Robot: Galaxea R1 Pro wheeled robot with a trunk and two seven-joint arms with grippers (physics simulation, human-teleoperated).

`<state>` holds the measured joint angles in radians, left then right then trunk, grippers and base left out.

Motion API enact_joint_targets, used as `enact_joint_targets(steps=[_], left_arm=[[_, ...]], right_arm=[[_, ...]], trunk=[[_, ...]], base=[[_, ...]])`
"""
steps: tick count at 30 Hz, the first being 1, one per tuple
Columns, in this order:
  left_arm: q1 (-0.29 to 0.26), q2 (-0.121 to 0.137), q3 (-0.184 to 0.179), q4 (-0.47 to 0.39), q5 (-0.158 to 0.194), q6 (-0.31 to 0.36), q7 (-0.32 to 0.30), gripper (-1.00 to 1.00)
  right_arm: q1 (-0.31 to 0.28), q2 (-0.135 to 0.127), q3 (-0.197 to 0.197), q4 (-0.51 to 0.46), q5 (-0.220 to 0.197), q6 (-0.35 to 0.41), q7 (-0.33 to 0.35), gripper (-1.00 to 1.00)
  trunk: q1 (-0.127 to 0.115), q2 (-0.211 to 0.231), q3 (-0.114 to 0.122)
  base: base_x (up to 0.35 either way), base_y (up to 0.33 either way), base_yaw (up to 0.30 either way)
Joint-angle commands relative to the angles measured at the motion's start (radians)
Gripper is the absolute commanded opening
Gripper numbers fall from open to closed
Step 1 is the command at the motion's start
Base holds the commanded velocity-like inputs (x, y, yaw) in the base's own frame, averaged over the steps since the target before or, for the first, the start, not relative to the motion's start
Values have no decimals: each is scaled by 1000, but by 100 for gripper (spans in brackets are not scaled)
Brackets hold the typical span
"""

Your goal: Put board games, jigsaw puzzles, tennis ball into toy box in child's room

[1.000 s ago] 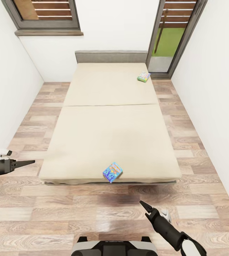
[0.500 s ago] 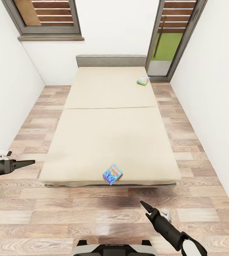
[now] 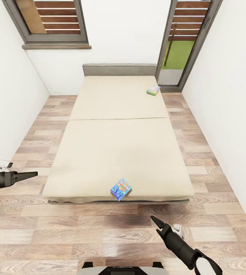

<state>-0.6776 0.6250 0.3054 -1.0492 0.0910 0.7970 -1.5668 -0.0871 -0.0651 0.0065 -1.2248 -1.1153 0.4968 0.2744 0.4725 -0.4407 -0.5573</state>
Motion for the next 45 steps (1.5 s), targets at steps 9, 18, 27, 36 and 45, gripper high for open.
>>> enact_joint_targets(steps=[9,18,27,36,45], left_arm=[[0,0,0,0,0,10,-4,100],[0,0,0,0,0,10,-4,100],[0,0,0,0,-1,10,-4,100],[0,0,0,3,0,10,-4,100],[0,-1,0,3,0,10,-4,100]], right_arm=[[0,-2,1,0,-6,3,0,100],[0,-1,1,-1,-6,3,0,100],[0,-2,1,-1,-6,3,0,100],[0,-2,0,0,-6,3,0,100],[0,-1,0,1,-6,3,0,100]], trunk=[[1,-1,14],[1,-1,29],[1,-1,44],[1,-1,59],[1,-1,74]], base=[[0,0,0],[0,0,0],[0,0,0],[0,0,0],[0,0,0]])
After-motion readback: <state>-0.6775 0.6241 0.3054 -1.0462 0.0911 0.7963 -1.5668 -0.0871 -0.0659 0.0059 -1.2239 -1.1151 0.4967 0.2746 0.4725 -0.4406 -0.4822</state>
